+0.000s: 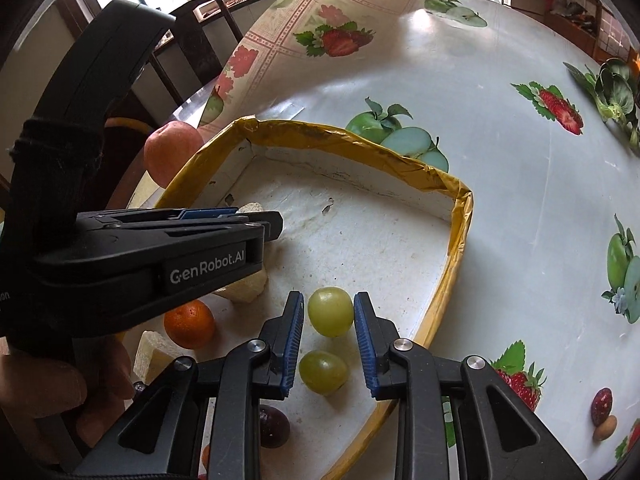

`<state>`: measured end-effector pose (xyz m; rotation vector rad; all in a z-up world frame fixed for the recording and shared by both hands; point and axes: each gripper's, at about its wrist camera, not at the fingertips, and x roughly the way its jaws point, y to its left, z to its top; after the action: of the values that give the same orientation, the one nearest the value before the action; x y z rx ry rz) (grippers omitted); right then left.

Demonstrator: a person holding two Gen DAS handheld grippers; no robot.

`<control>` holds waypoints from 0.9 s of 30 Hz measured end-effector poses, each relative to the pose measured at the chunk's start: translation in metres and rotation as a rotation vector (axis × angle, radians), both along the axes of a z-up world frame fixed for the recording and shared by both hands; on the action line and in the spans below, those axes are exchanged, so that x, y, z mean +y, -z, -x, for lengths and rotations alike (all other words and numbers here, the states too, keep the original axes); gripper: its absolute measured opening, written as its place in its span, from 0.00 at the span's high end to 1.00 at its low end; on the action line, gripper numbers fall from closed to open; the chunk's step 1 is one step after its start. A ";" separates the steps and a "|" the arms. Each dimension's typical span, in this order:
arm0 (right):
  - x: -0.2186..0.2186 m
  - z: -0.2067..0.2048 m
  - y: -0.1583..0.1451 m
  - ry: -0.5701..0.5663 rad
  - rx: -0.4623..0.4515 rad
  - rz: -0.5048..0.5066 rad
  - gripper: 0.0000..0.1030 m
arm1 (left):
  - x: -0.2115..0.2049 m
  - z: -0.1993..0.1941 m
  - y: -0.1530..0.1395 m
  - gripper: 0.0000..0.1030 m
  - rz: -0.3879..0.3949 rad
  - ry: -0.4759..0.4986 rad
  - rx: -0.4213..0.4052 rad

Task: Organize fruits
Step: 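Lower the rice cake into the tray and open the left tool while the right tool releases the grape, then move both tools back toward the red date and brown round fruit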

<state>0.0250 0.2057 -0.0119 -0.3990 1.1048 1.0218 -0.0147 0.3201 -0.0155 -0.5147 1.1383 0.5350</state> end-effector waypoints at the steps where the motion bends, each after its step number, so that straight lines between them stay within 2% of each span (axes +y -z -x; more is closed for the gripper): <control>1: 0.000 0.001 -0.001 0.002 -0.003 0.000 0.66 | -0.001 0.001 -0.001 0.49 -0.008 -0.003 -0.001; 2: -0.002 0.001 -0.003 0.004 -0.007 -0.003 0.64 | -0.001 0.003 -0.003 0.42 -0.016 -0.008 -0.003; 4: -0.004 0.002 -0.007 0.008 -0.016 -0.012 0.56 | -0.001 0.006 -0.007 0.42 -0.015 -0.012 -0.014; 17: -0.043 0.003 -0.052 0.066 -0.049 -0.091 0.57 | -0.017 0.021 -0.041 0.42 -0.030 -0.009 -0.055; 27: -0.085 0.007 -0.070 0.118 -0.058 -0.110 0.57 | -0.044 0.023 -0.058 0.42 -0.033 0.024 -0.082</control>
<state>0.0179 0.1211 0.0578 -0.2705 1.0035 0.9558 -0.0380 0.2759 0.0423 -0.4895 1.0540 0.5070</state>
